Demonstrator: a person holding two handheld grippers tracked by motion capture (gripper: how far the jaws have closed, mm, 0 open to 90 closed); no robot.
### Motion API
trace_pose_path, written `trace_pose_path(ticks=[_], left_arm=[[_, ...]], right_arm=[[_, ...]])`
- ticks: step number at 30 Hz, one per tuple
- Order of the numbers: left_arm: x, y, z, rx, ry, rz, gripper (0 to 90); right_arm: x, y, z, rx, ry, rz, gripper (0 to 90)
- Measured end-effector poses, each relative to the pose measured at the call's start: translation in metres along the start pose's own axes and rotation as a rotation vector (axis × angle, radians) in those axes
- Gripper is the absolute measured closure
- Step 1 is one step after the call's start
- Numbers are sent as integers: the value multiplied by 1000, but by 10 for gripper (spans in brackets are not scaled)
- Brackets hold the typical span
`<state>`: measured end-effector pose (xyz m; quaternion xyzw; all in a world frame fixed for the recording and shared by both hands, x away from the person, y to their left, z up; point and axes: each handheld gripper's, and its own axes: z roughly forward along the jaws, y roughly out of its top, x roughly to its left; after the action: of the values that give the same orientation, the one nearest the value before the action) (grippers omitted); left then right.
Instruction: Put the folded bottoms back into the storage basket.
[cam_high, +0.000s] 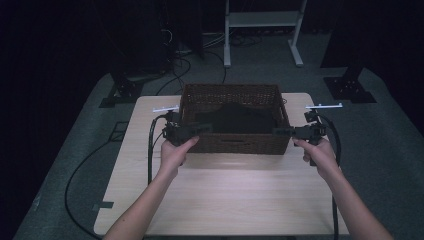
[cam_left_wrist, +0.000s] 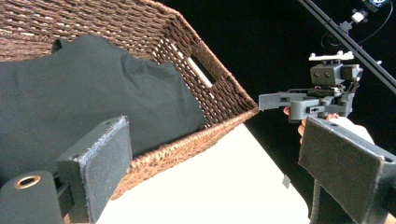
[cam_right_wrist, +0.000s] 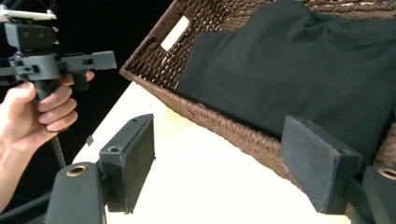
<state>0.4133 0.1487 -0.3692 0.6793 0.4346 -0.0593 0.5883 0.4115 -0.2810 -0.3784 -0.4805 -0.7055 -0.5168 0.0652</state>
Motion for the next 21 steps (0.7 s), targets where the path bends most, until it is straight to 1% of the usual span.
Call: trace_pose_path(ticks=[4,8,12,16,18,20,21], left_arm=[[-3,-4,-3,3,-1,7,84],[-4,-8,-5,7,-4,12,84],[-5,-11,-7,3,-14,6,84],[-8,-14,-8,3,-25,7,84],[-9,-16,-8,7,-27,16,84],[-10,-18,-7,10,-29,16,84],[-10,-20,-7,11,-31,10,84]], right_arm=[[0,-7,-1,0,4,-3,257],[-1,-14,-1,8,2,-6,257],[-2,-19,-3,7,3,0,257],[1,-23,-4,10,10,-4,257],[2,-25,-5,11,13,-12,257],[3,-27,-5,10,17,-14,257],[3,-28,-5,10,21,-10,255]])
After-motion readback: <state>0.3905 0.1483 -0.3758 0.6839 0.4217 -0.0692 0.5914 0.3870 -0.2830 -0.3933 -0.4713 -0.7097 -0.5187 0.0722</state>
